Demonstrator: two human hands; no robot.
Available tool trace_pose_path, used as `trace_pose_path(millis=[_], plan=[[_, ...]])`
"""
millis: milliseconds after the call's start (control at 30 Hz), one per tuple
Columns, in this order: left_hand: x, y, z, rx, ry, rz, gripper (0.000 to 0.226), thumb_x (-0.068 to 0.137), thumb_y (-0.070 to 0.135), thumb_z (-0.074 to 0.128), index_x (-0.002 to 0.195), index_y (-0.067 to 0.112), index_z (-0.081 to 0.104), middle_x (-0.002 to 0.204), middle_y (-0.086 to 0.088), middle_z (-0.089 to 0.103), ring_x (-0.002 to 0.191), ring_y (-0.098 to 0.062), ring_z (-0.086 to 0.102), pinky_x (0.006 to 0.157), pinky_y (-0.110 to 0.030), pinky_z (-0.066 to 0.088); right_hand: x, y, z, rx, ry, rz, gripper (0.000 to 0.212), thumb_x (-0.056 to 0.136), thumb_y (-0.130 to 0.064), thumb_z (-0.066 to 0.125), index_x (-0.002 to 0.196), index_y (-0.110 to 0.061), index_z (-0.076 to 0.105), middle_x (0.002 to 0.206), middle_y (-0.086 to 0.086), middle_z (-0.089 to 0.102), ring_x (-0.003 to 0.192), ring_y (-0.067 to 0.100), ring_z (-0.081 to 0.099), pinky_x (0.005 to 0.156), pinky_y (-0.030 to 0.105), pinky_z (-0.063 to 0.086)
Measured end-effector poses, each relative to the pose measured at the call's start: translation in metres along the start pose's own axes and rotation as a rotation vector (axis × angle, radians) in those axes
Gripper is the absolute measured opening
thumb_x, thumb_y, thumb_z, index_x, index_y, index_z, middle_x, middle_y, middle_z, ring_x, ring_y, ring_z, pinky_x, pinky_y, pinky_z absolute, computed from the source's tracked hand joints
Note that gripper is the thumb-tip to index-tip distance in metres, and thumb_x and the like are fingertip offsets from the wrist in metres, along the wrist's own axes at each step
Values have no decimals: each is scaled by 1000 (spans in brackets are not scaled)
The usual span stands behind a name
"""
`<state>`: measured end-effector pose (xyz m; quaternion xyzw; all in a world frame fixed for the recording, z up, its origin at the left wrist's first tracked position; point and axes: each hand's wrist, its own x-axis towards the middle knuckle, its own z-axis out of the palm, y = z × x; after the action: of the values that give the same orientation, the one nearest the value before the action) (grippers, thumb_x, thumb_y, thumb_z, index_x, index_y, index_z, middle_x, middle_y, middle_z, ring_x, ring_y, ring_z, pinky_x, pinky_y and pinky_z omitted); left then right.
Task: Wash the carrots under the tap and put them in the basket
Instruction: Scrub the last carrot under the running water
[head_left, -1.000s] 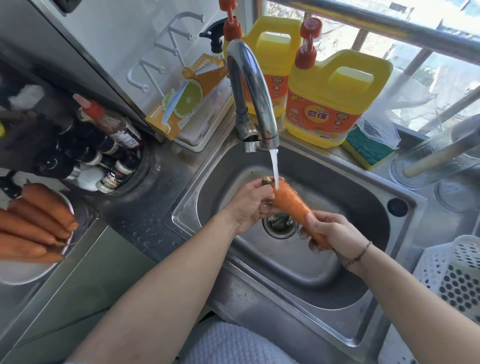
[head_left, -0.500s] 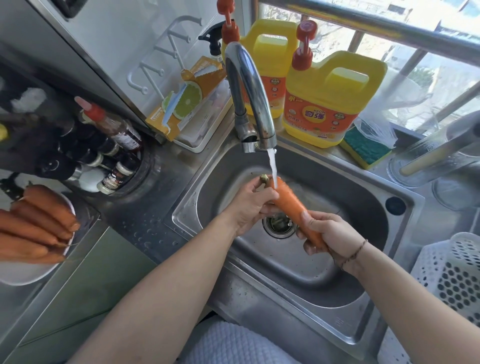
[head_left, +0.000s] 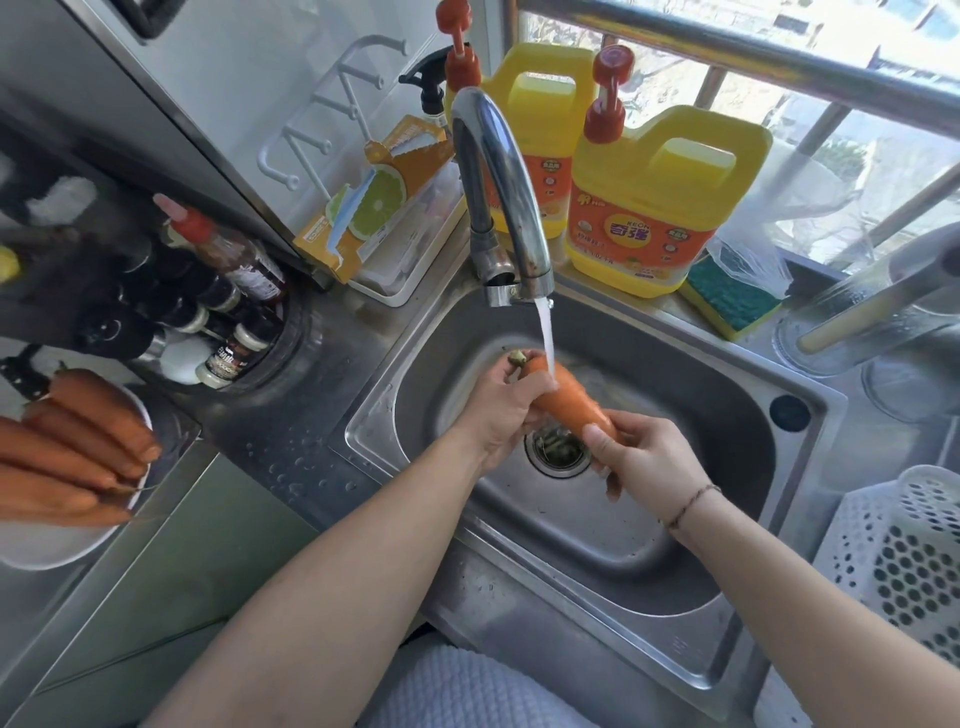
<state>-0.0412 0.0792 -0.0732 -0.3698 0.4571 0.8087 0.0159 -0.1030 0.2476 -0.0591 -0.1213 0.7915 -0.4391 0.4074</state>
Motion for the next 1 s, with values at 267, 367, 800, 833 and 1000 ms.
trace_pose_path(millis=[267, 367, 800, 833, 1000], plan=[[2, -5, -6, 3, -48, 14, 38, 70, 1, 60, 104, 15, 50, 84, -6, 50, 64, -13, 54, 76, -34, 47, -2, 1, 6, -132, 112, -31, 37, 73, -67, 57, 99, -43, 68, 61, -8, 65, 58, 21, 62, 66, 46, 59], [2, -1, 0, -11, -19, 36, 39, 72, 6, 69, 105, 17, 52, 102, -13, 57, 91, -31, 60, 92, -49, 49, -1, -2, 9, -326, 158, -100, 24, 82, -58, 61, 96, -40, 67, 65, -11, 64, 65, 18, 62, 65, 35, 53], [-1, 6, -2, 149, -19, 34, 48, 67, 8, 65, 111, 15, 50, 98, -5, 55, 83, -19, 60, 96, -51, 51, 4, 0, 5, -26, 44, -30, 10, 91, -36, 67, 95, -29, 73, 61, -5, 65, 48, 19, 60, 67, 45, 57], [-1, 6, -5, 189, -37, 27, 49, 70, 5, 65, 116, 15, 49, 101, -6, 54, 88, -21, 60, 96, -52, 51, 4, -1, 4, 16, 23, -15, 12, 92, -34, 67, 98, -26, 73, 62, -4, 65, 47, 19, 59, 68, 46, 57], [-3, 6, 0, 114, 30, 36, 31, 84, 2, 64, 105, 20, 51, 102, -8, 56, 87, -25, 62, 83, -43, 56, -4, -2, 11, -402, 201, -141, 23, 88, -49, 64, 107, -38, 68, 74, -6, 69, 72, 26, 67, 67, 36, 54]])
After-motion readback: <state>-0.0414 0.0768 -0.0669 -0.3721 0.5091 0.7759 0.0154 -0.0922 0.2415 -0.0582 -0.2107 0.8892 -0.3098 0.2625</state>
